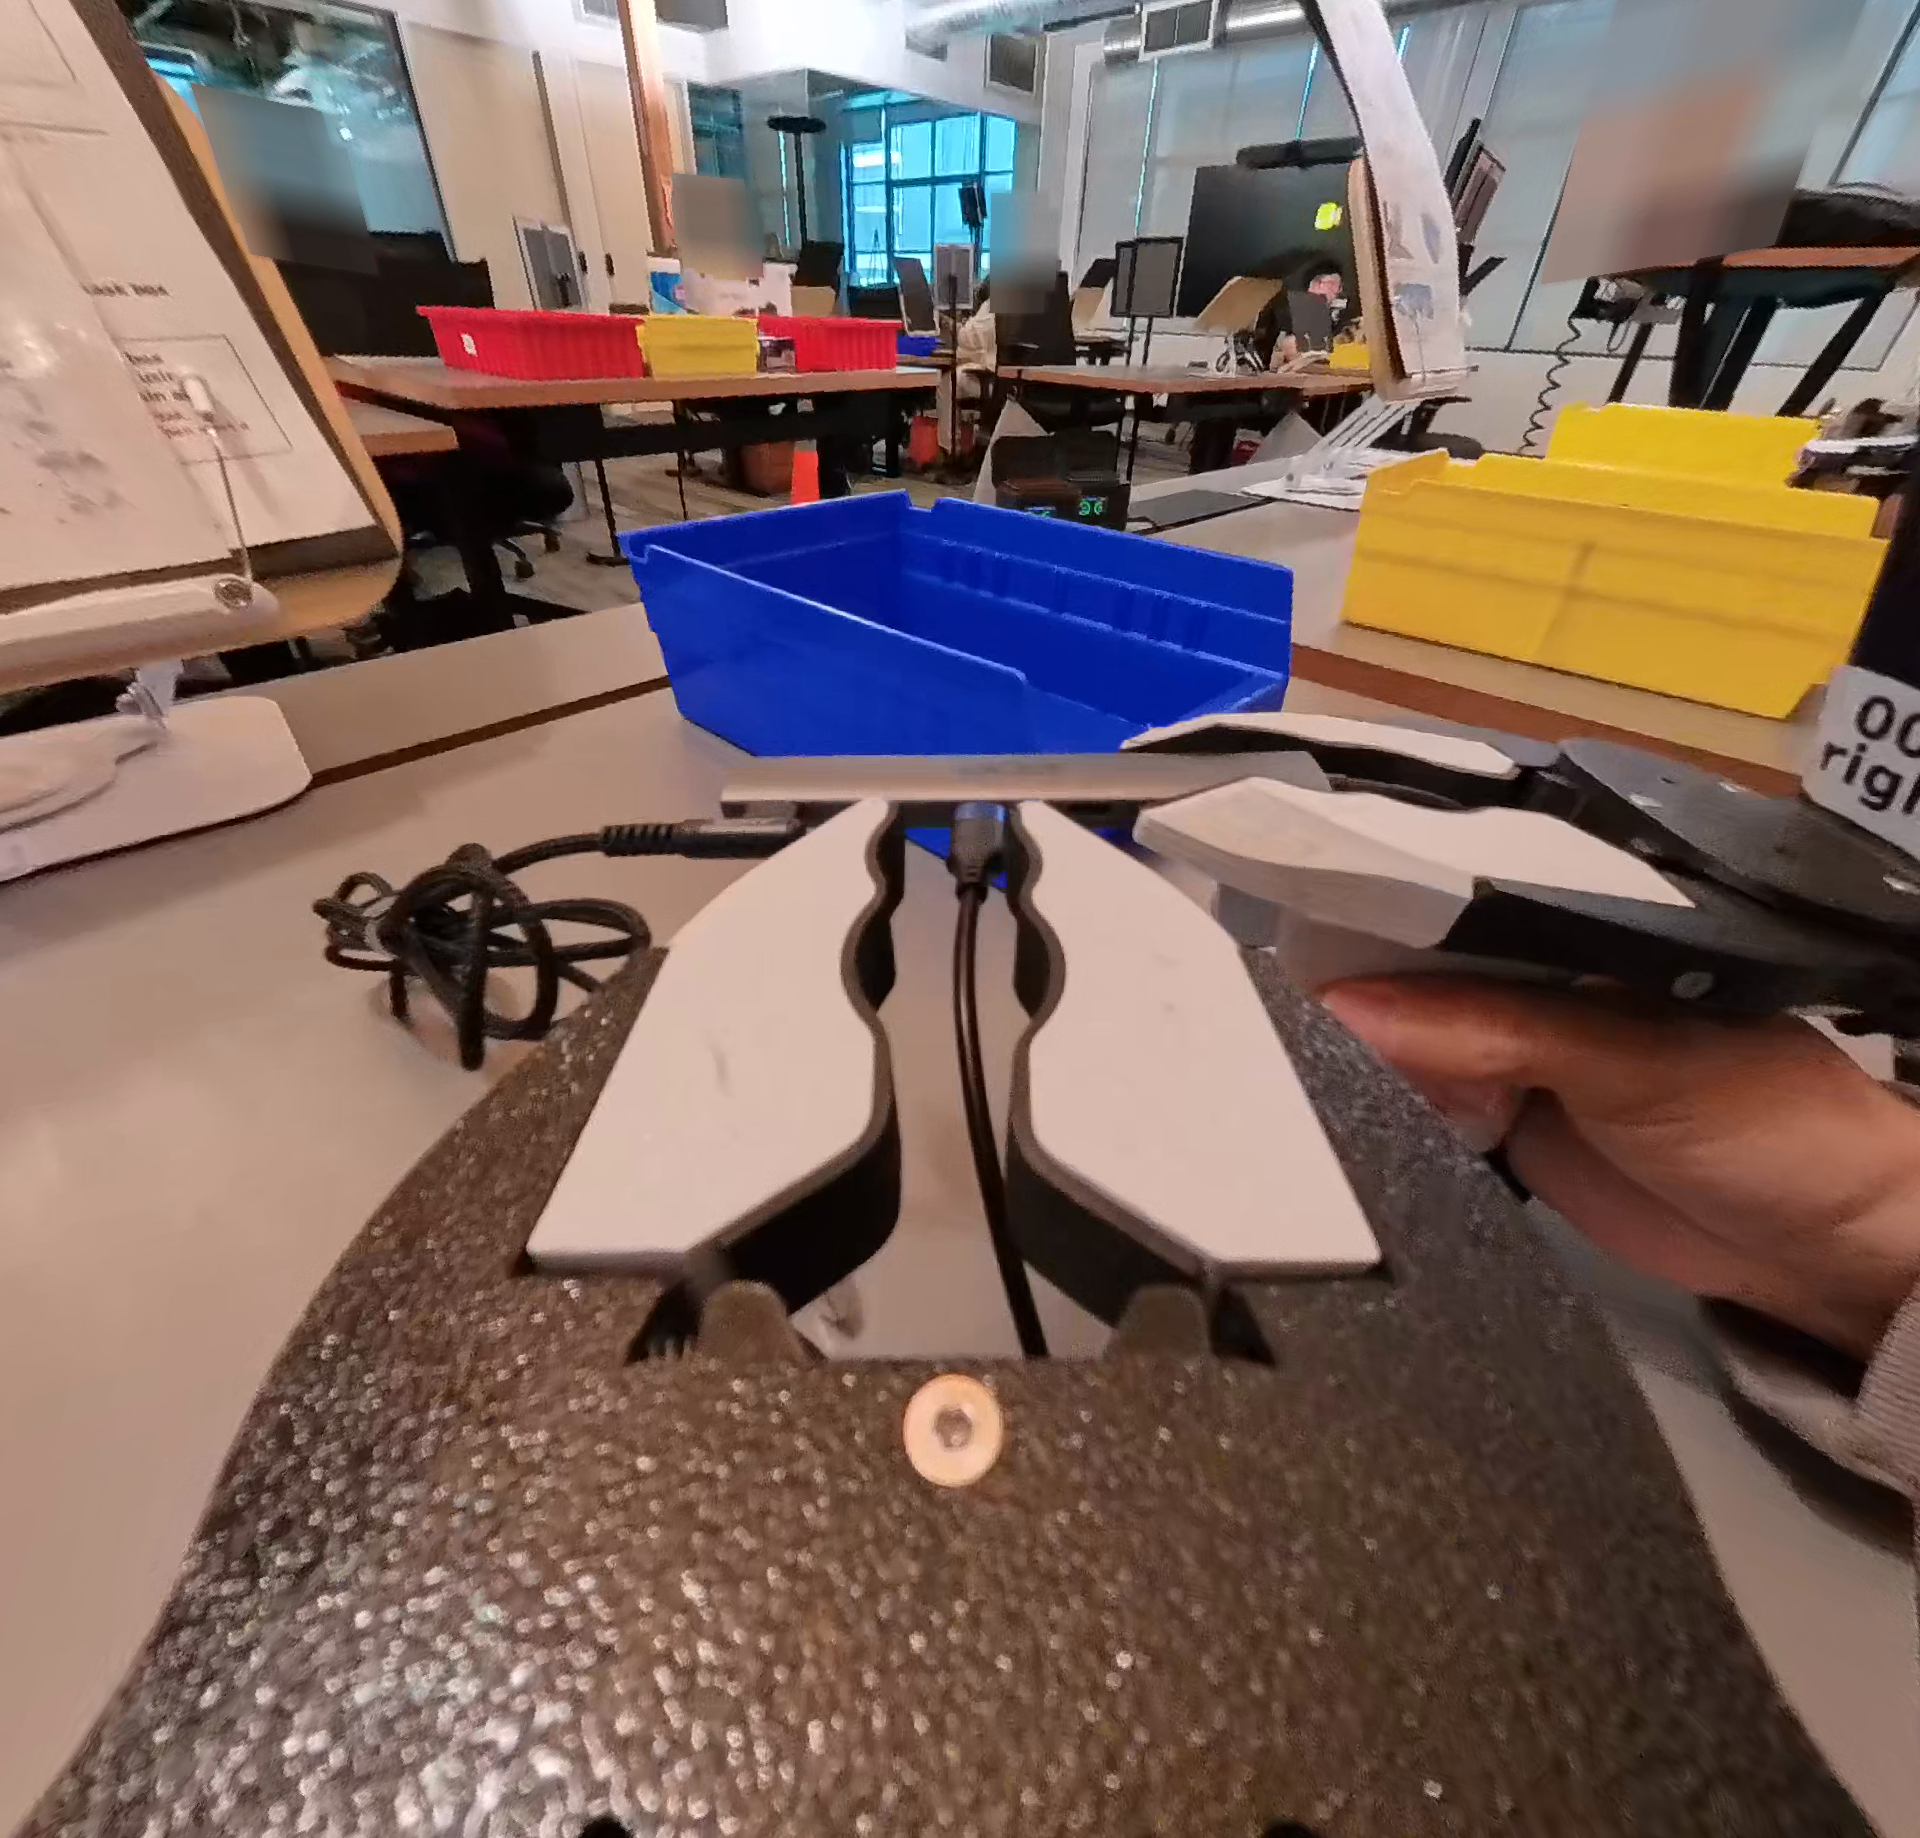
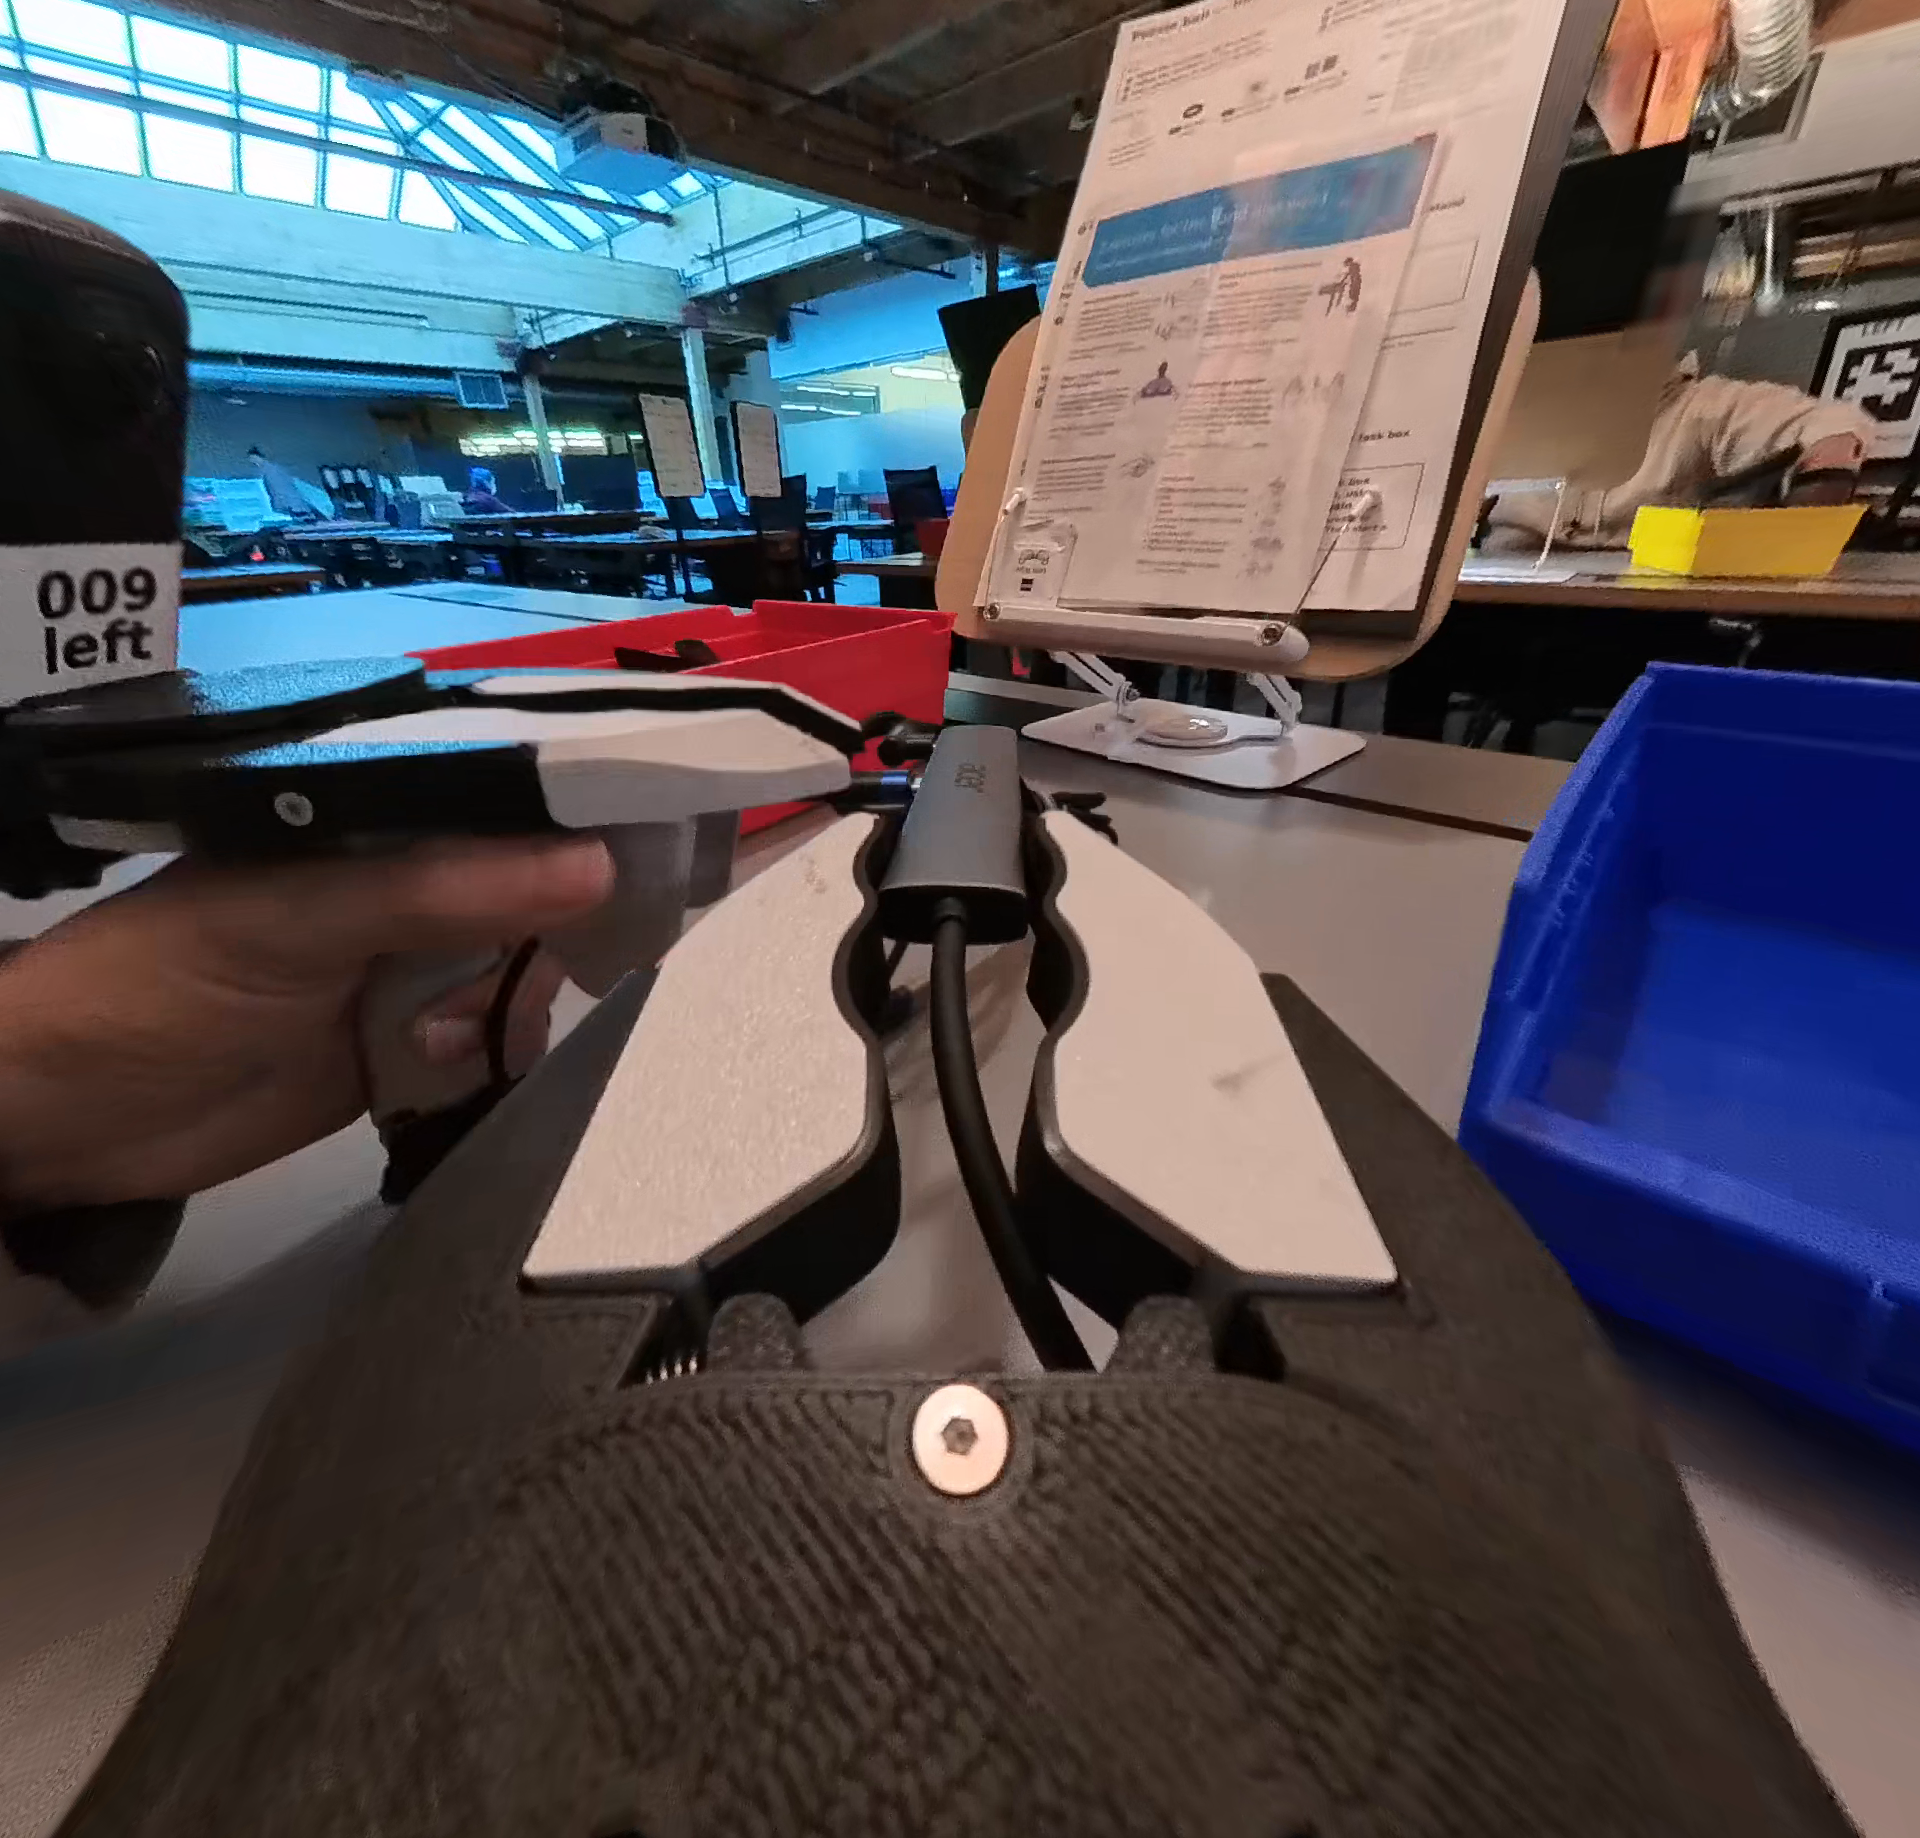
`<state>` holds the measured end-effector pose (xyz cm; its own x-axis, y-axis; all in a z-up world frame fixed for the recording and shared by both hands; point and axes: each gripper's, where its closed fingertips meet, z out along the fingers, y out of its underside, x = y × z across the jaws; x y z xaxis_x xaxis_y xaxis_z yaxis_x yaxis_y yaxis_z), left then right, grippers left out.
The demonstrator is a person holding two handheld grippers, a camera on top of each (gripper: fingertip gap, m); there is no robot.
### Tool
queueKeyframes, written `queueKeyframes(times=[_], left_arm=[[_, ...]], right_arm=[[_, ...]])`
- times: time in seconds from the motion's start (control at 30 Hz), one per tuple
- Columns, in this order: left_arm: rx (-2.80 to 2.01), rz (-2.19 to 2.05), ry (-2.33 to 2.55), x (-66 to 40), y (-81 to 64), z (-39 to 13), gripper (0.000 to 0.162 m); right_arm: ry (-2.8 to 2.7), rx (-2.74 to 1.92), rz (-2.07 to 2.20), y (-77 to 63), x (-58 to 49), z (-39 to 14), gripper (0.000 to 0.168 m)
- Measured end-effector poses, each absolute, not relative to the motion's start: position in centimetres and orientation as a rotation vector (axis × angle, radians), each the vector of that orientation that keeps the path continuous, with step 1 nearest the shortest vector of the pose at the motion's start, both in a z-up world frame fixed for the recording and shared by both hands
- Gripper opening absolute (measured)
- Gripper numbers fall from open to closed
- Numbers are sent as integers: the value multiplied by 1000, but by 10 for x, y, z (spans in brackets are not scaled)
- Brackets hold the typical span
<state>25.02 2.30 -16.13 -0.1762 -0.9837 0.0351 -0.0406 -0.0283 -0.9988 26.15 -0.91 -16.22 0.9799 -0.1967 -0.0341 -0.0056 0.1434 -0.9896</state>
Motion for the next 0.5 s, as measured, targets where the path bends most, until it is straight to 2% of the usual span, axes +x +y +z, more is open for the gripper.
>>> queueKeyframes(times=[0.17, 0.3, 0.37, 0.5], left_arm=[[-1160, -1326, 1371, 250, 22, -161, 13], [-1144, -1298, 1422, 250, 17, -168, 21], [-1146, -1283, 1404, 250, 19, -168, 11], [-1145, -1270, 1384, 249, 20, -166, 10]], right_arm=[[179, -1394, -130, -10, 261, -161, 24], [198, -1387, -136, -10, 262, -161, 24], [185, -1385, -141, -9, 261, -161, 24], [184, -1378, -140, -9, 260, -160, 24]])
